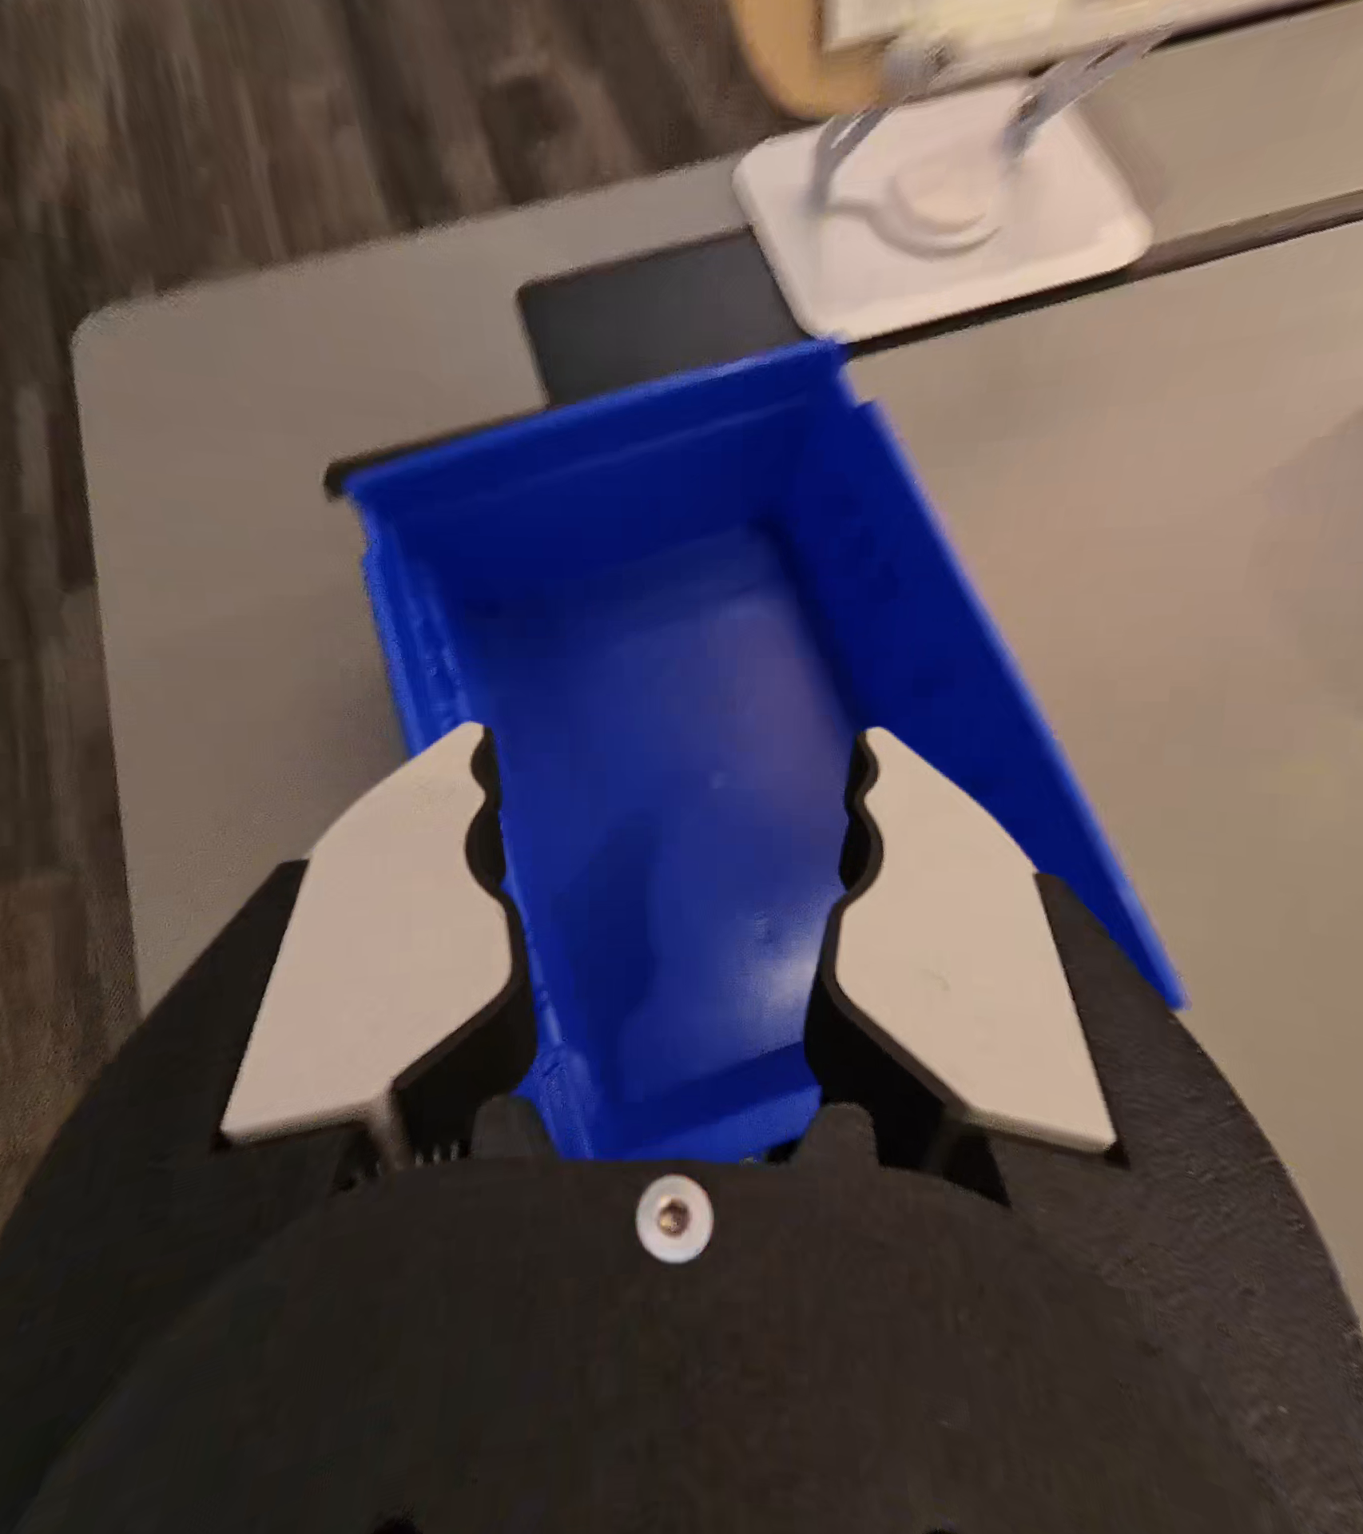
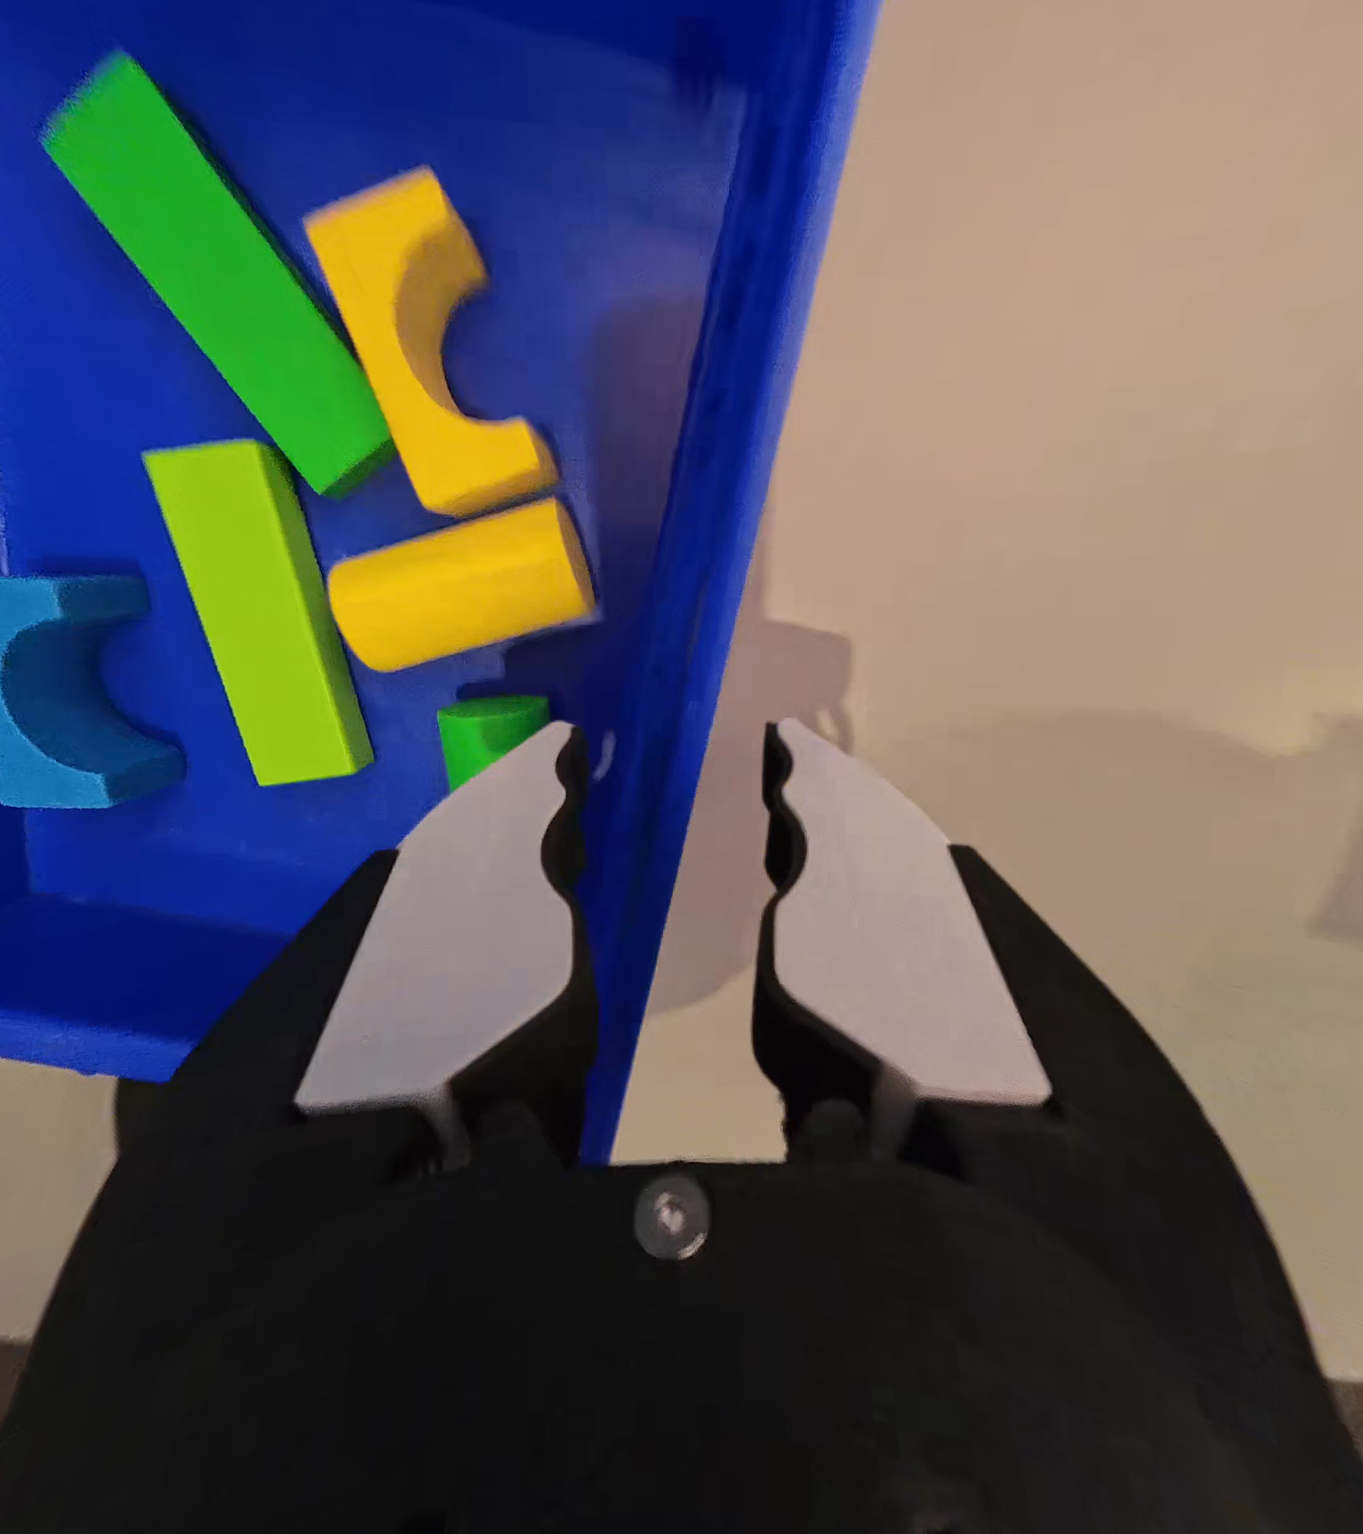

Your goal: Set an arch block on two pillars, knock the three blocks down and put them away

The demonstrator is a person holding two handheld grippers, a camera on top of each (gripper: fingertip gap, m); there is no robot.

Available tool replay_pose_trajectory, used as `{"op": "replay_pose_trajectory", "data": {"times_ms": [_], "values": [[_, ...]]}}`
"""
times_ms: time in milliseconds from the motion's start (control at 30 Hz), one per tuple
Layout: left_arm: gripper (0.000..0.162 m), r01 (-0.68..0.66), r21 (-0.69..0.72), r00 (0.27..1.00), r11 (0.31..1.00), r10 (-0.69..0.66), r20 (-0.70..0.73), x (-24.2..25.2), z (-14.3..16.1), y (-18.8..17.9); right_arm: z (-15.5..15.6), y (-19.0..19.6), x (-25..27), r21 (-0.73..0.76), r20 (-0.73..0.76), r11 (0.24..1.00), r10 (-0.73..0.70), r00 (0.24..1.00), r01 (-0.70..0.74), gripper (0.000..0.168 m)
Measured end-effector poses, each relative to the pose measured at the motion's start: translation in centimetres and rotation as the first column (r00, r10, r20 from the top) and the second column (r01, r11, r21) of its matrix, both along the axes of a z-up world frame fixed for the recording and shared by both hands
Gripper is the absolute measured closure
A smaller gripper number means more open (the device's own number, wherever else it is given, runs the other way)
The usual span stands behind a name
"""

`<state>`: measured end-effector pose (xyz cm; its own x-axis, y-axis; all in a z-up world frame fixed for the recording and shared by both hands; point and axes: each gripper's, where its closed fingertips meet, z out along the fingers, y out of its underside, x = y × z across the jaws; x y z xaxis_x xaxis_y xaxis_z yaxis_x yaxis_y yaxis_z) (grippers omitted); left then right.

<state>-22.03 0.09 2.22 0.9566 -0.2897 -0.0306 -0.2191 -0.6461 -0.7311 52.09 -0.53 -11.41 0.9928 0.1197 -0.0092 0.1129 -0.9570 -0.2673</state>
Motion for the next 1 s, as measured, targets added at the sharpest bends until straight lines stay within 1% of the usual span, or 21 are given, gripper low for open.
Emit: {"op": "replay_pose_trajectory", "data": {"times_ms": [33,67,100,133,167,233,267,300,333,433,500,533,567,667,700,800,933,1000], "values": [[0.080,-0.057,-0.018,0.998,0.998,0.056,-0.027,-1.4,-1.1,0.0,-1.0,-0.7,0.0,-0.054,-0.011,0.998,-0.022,1.000,0.022,0.131],[0.084,-0.105,-0.043,0.993,0.994,0.102,-0.051,-2.7,-2.3,-0.1,-1.9,-1.4,-0.1,-0.099,-0.029,0.995,-0.033,0.999,0.030,0.139],[0.084,-0.134,-0.074,0.989,0.988,0.129,-0.068,-3.8,-3.5,-0.2,-2.5,-1.8,-0.8,-0.138,-0.082,0.990,-0.029,0.996,0.017,0.146],[0.085,-0.166,-0.113,0.985,0.980,0.158,-0.076,-4.7,-4.8,-0.4,-2.7,-2.0,-1.4,-0.170,-0.130,0.985,-0.029,0.991,0.006,0.159],[0.087,-0.202,-0.162,0.978,0.966,0.192,-0.079,-5.7,-6.1,-0.7,-2.8,-2.1,-1.4,-0.195,-0.132,0.981,-0.045,0.990,0.019,0.160],[0.086,-0.259,-0.216,0.965,0.941,0.242,-0.102,-7.2,-7.9,-1.1,-2.8,-2.1,-1.3,-0.200,-0.121,0.980,-0.046,0.992,0.021,0.160],[0.096,-0.274,-0.245,0.961,0.930,0.255,-0.107,-7.5,-8.7,-1.4,-2.8,-2.1,-1.3,-0.199,-0.121,0.980,-0.048,0.991,0.023,0.161],[0.099,-0.272,-0.274,0.962,0.922,0.254,-0.101,-7.5,-9.3,-1.7,-2.8,-2.1,-1.3,-0.202,-0.126,0.979,-0.054,0.991,0.028,0.161],[0.095,-0.266,-0.290,0.964,0.919,0.248,-0.095,-7.4,-9.8,-1.8,-2.8,-2.1,-1.3,-0.202,-0.128,0.979,-0.056,0.990,0.030,0.161],[0.099,-0.287,-0.330,0.958,0.900,0.267,-0.105,-7.8,-11.1,-2.3,-2.8,-2.1,-1.4,-0.203,-0.111,0.979,-0.058,0.992,0.034,0.161],[0.113,-0.297,-0.428,0.953,0.854,0.293,-0.076,-7.6,-12.7,-3.3,-2.8,-1.9,-1.8,-0.199,-0.115,0.980,-0.042,0.992,0.018,0.161],[0.117,-0.285,-0.468,0.953,0.837,0.301,-0.042,-7.3,-13.4,-3.6,-2.8,-1.9,-2.0,-0.199,-0.118,0.980,-0.041,0.992,0.016,0.161],[0.128,-0.270,-0.493,0.951,0.827,0.309,-0.003,-6.9,-13.7,-3.6,-2.8,-1.8,-2.3,-0.202,-0.118,0.979,-0.043,0.992,0.019,0.161],[0.146,-0.287,-0.508,0.939,0.812,0.344,0.021,-6.4,-13.7,-3.6,-2.8,-1.8,-4.0,-0.221,-0.129,0.975,-0.035,0.991,0.006,0.160],[0.145,-0.278,-0.514,0.942,0.812,0.336,0.020,-6.0,-13.8,-3.6,-2.8,-1.7,-4.7,-0.225,-0.132,0.974,-0.028,0.991,-0.003,0.160],[0.152,-0.253,-0.526,0.962,0.812,0.268,-0.049,-4.3,-14.0,-3.8,-2.7,-1.0,-7.0,-0.232,-0.133,0.973,-0.016,0.991,-0.015,0.160],[0.148,-0.131,-0.552,0.991,0.824,0.113,-0.067,0.6,-14.2,-3.7,-2.7,-0.1,-10.3,-0.221,-0.133,0.973,0.039,0.990,-0.068,0.159],[0.136,-0.054,-0.551,0.998,0.833,0.021,-0.065,3.6,-14.2,-3.4,-2.7,0.2,-12.1,-0.220,-0.136,0.972,0.055,0.989,-0.085,0.158]]}}
